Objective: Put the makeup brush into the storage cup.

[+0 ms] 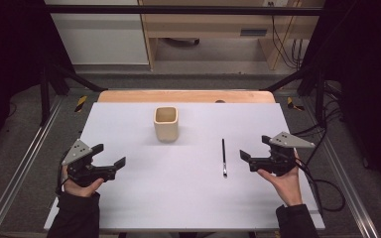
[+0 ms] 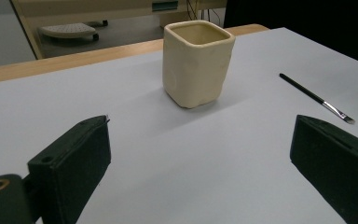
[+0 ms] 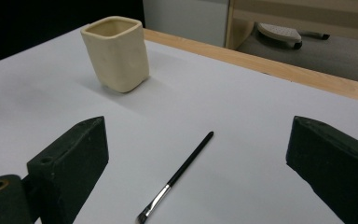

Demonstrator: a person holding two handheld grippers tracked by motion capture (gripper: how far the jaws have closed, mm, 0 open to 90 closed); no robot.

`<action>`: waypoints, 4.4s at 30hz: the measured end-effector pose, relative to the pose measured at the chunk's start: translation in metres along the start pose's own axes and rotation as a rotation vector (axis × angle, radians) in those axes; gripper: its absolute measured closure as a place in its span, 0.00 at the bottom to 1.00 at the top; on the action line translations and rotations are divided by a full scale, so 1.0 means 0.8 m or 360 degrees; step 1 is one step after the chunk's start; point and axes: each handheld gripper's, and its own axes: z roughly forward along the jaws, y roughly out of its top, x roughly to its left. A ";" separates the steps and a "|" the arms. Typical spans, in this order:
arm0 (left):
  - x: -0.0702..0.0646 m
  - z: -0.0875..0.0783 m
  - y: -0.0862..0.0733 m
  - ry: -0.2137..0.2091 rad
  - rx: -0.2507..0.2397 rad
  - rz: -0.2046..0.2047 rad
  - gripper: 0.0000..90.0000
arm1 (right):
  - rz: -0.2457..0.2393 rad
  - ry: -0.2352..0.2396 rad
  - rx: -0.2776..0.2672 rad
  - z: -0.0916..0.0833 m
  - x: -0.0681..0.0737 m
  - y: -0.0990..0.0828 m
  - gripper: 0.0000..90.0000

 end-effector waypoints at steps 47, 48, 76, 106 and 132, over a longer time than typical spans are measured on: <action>-0.003 0.005 -0.003 -0.0024 0.0016 0.0007 0.06 | -0.0078 -0.0114 0.0638 0.159 0.028 -0.028 0.44; -0.003 0.005 -0.003 -0.0024 0.0016 0.0007 0.06 | -0.0079 -0.0110 0.0655 0.160 0.027 -0.029 0.46; -0.003 0.005 -0.003 -0.0029 0.0017 0.0012 0.06 | 0.0016 -0.0104 0.0843 0.175 0.022 -0.039 0.84; -0.004 0.006 -0.003 -0.0032 0.0026 0.0022 0.07 | -0.0017 -0.0113 0.0866 0.173 0.022 -0.039 0.93; -0.003 0.005 -0.002 -0.0040 0.0031 0.0032 0.07 | -0.0181 -0.0013 0.1172 0.184 0.019 -0.001 0.66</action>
